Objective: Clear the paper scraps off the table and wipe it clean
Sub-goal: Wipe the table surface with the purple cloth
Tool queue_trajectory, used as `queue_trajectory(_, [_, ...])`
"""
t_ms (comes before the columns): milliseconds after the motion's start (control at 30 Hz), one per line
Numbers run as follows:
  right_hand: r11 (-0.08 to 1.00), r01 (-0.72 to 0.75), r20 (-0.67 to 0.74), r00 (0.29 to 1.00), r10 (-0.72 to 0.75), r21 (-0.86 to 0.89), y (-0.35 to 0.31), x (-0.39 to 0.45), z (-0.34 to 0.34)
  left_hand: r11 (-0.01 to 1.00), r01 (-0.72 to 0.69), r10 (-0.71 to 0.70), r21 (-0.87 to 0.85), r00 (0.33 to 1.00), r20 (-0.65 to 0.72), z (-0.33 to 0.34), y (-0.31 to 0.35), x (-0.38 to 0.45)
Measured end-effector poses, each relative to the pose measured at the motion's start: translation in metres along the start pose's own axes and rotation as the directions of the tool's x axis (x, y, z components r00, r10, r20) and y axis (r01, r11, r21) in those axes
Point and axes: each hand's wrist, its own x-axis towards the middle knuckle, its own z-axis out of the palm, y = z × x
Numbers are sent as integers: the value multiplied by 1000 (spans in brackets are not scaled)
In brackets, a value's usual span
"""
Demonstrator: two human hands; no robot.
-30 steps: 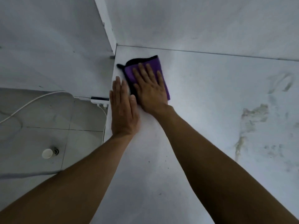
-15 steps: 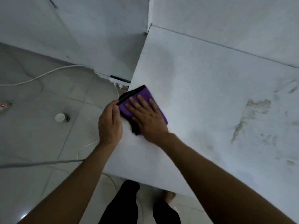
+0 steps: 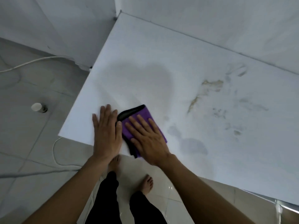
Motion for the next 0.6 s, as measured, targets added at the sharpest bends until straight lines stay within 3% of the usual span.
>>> queue_trajectory(100, [975,-224,-58,973,224,3,67,-32,-2,987,-158,160,-23,985,71,26,35,8])
queue_trajectory(200, [875,-483,-59,873,485,43,118,-50,-10,968,-250,246,23,964,102,45,63,19])
queue_trajectory(333, [759,-641,-94,754,651,116,93,-36,-7,963,-246,238,112,968,81,52,72,21])
queue_trajectory(367, [768,-626,-102,762,639,135,76,-33,-5,963,-246,238,113,968,81,52,72,21])
queue_trajectory(467, [891,-433,-71,893,445,139,32,-42,1,968,-222,211,116,972,100,51,73,22])
queue_trajectory(533, [955,-279,-58,957,285,97,36,-67,2,965,-236,221,118,967,127,50,74,21])
queue_trajectory(600, [979,-205,-68,976,205,17,64,-95,3,963,-240,226,125,967,120,49,75,20])
